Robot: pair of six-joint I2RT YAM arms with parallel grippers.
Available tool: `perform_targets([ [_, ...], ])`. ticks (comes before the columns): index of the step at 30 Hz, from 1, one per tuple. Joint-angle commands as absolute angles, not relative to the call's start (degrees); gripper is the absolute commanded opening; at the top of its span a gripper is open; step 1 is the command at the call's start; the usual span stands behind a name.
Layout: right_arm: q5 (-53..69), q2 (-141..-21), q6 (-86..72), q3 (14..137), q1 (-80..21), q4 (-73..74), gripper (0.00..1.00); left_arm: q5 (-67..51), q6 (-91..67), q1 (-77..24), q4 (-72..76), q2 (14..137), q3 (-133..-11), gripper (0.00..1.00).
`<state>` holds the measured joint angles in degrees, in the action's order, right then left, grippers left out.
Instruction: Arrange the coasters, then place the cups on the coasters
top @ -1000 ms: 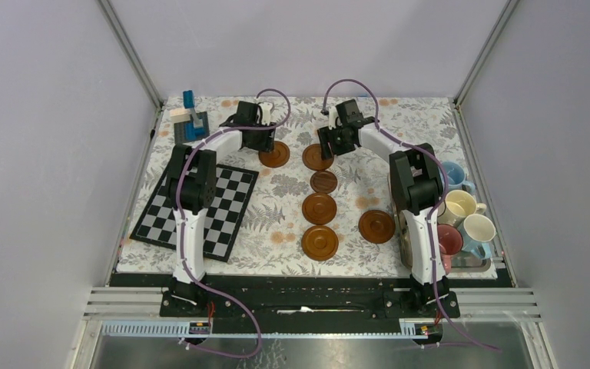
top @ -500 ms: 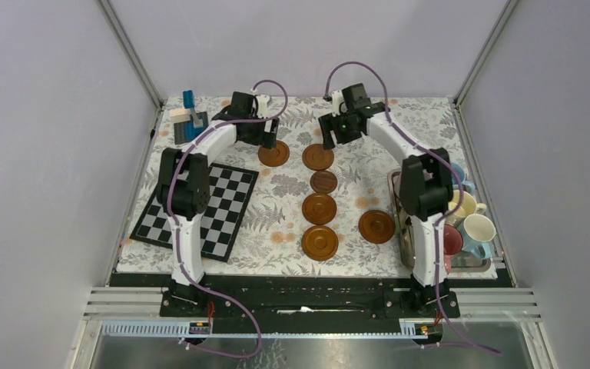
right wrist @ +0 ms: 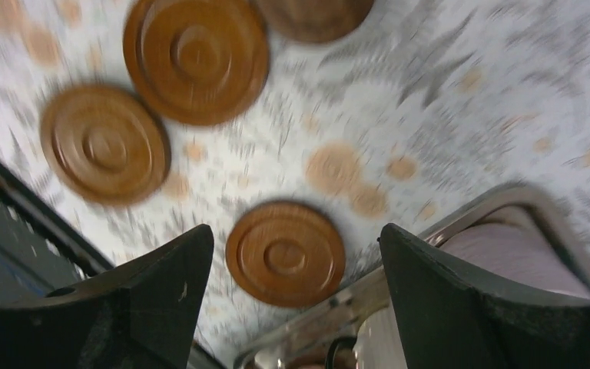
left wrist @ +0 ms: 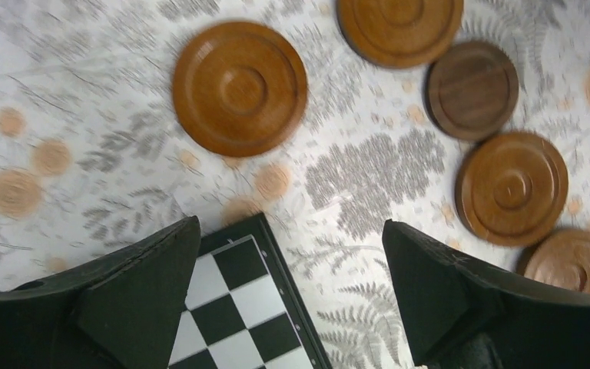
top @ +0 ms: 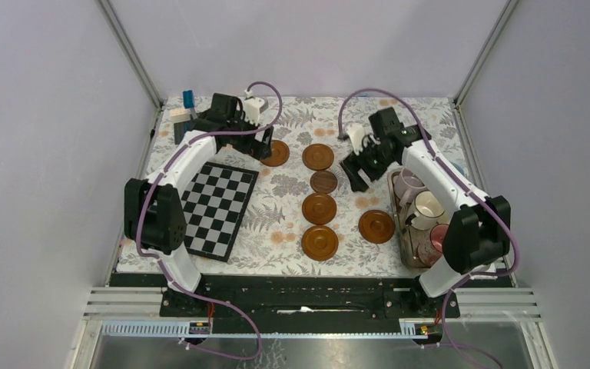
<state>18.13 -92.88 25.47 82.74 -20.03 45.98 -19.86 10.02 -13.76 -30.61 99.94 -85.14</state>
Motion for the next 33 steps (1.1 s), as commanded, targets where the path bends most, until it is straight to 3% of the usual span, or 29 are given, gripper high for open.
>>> perform_targets([
  [1,19.48,-89.03,38.31,74.93,-19.87,54.55,0.87,-26.84,13.42,-13.45,-33.95,96.4,-81.52,0.99],
  [14,9.12,-87.6,53.65,60.69,-19.86,43.24,0.84,-32.88,13.77,-13.45,-36.24,97.29,-82.44,0.99],
  [33,9.19,-94.77,54.83,53.83,-19.87,31.07,0.72,-30.87,11.0,-13.45,-36.25,98.03,-82.44,0.99],
])
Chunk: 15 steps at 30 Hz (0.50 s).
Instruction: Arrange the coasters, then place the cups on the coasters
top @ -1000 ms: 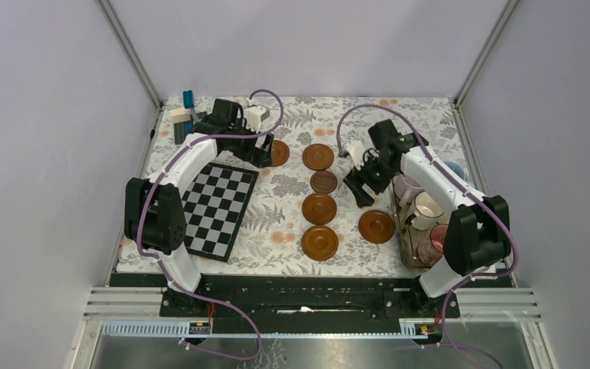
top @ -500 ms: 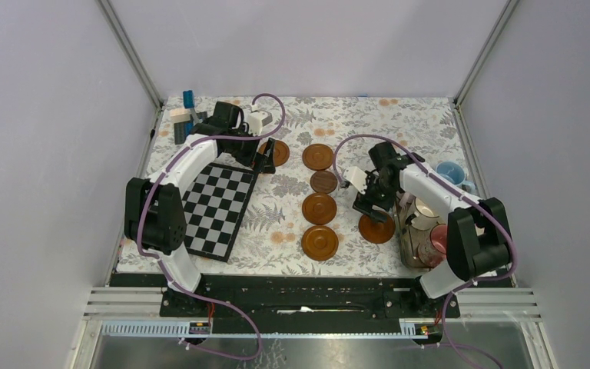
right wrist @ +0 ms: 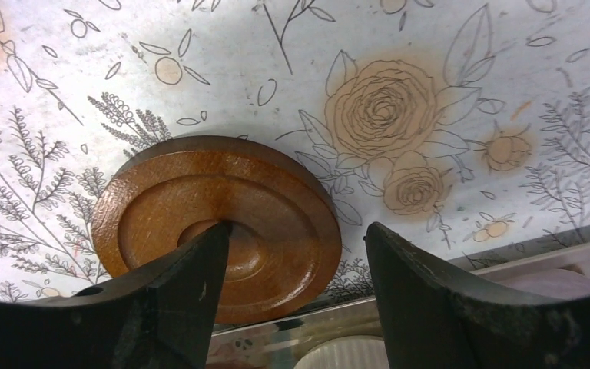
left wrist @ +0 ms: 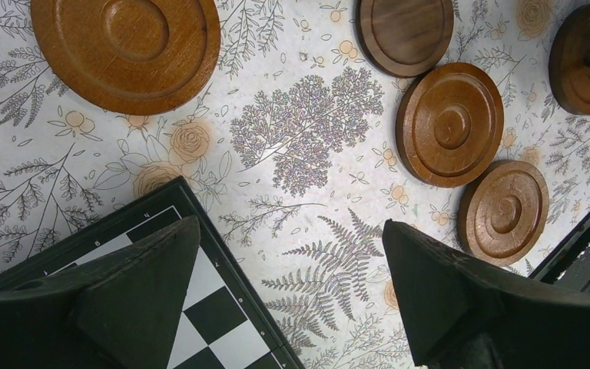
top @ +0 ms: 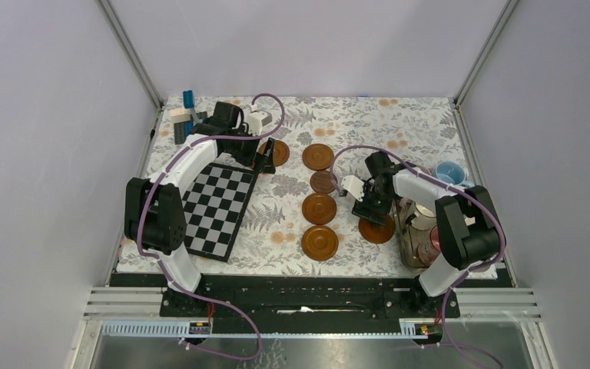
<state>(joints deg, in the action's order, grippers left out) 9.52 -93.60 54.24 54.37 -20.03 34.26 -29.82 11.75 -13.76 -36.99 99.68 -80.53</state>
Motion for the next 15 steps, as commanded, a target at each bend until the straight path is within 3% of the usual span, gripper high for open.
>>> perform_targets([
  [1,9.27,-95.18,54.83,54.06,-19.86,31.11,0.72,-31.15,10.99,-13.45,-36.22,98.14,-82.44,0.99],
  [15,6.24,-104.83,46.87,63.08,-19.86,26.05,0.6,-30.39,10.34,-13.45,-36.21,99.87,-82.54,0.99],
])
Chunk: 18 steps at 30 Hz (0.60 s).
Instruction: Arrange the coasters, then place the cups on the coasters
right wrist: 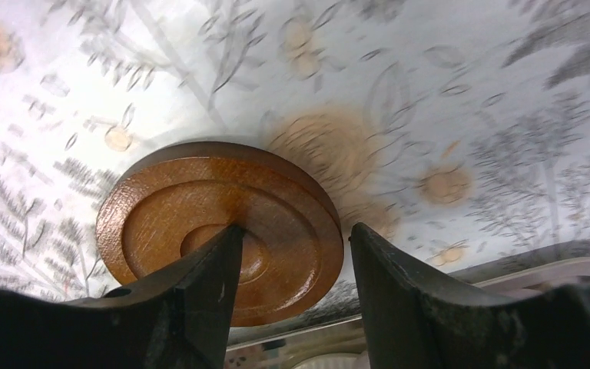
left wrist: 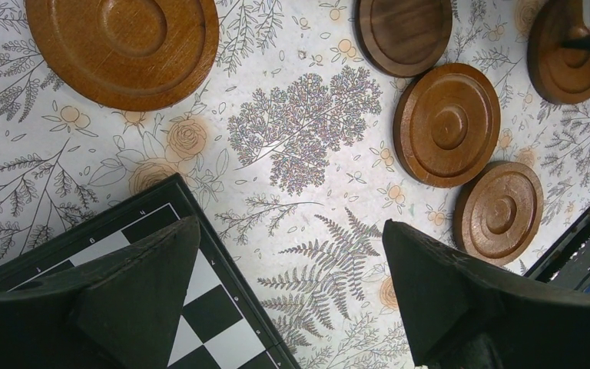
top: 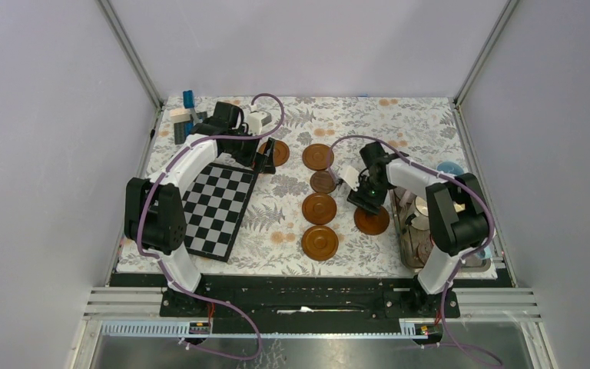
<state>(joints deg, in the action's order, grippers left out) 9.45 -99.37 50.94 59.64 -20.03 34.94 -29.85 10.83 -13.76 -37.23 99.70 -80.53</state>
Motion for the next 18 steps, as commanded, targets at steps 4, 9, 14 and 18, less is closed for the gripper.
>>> perform_targets([
  [4,4.8,-108.56,43.55,68.1,-19.86,24.56,0.59,-30.02,9.9,-13.36,-35.46,100.18,-82.45,0.99],
  [9,1.81,-115.39,40.61,76.23,-18.95,23.91,0.58,-29.44,9.59,-13.36,-34.86,101.09,-82.76,0.99],
  [14,2.19,-121.44,36.88,85.68,-16.38,25.75,0.57,-26.17,8.67,-13.18,-32.92,101.57,-82.1,0.99],
  [18,2.85,-124.53,34.52,90.75,-15.05,25.61,0.57,-26.7,9.44,-13.18,-31.47,100.9,-80.68,0.99],
])
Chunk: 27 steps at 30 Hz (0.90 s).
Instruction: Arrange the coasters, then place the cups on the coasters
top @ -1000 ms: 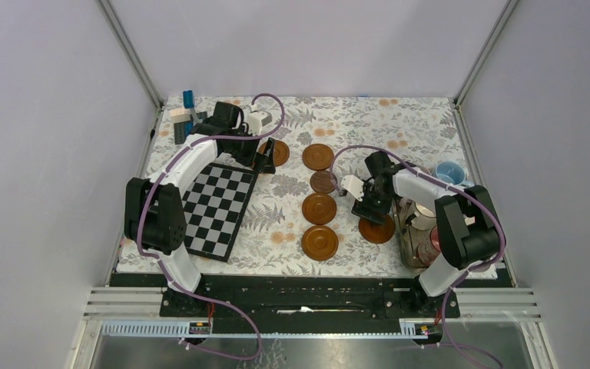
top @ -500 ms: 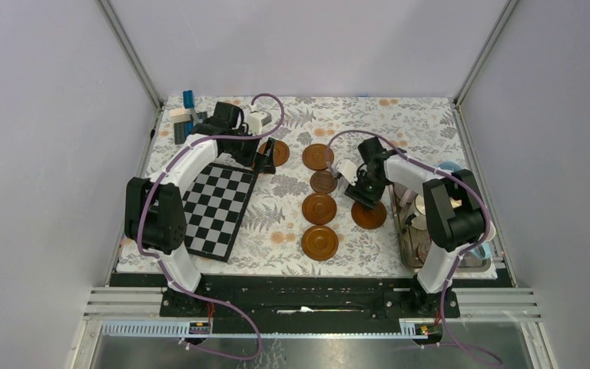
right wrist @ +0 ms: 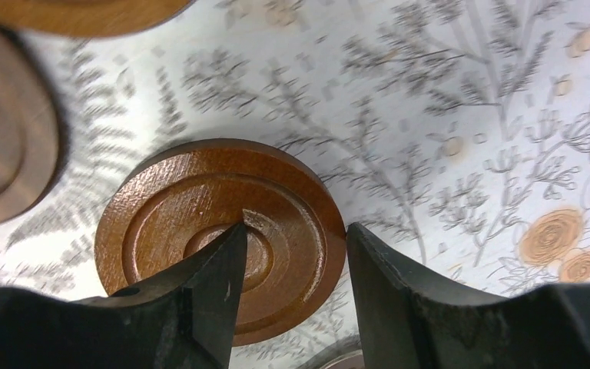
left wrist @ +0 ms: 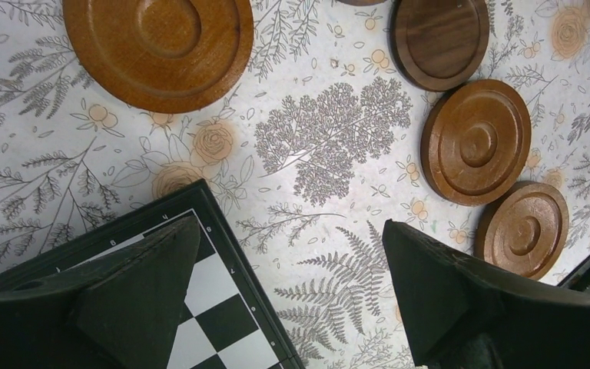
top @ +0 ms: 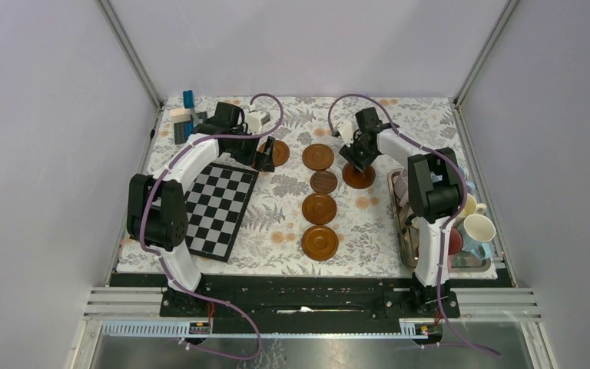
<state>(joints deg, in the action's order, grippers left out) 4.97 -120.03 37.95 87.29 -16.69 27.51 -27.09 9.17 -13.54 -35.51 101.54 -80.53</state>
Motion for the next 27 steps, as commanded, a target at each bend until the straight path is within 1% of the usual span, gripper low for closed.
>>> perform_targets([
  [1,2.89,-125.07,33.91,91.65,-14.88,25.61,0.57,-27.75,9.66,-13.18,-31.47,100.99,-80.38,0.99],
  [4,2.2,-126.87,31.78,94.44,-14.51,25.5,0.57,-30.45,9.44,-13.91,-31.2,101.34,-78.32,0.98],
  [10,1.37,-128.99,27.28,98.86,-13.89,25.21,0.59,-25.8,9.22,-16.41,-29.7,105.34,-75.49,0.85],
  [16,0.46,-129.59,25.28,101.18,-13.91,24.63,0.61,-26.66,8.83,-17.8,-27.96,109.74,-75.78,0.78],
  [21,0.32,-127.34,23.26,101.48,-13.89,24.42,0.69,-22.13,5.13,-17.57,-25.52,112.99,-76.58,0.76],
  [22,0.76,-126.62,23.09,101.37,-13.89,24.43,0.72,-21.37,4.57,-17.1,-25.34,113.44,-76.73,0.76],
  [25,2.58,-124.29,22.86,100.91,-13.89,25.2,0.79,-19.06,2.56,-14.47,-25.04,114.06,-77.19,0.73],
  [27,4.08,-122.77,22.56,100.63,-13.88,26.08,0.82,-18.55,1.46,-12.43,-24.63,114.08,-77.06,0.72],
])
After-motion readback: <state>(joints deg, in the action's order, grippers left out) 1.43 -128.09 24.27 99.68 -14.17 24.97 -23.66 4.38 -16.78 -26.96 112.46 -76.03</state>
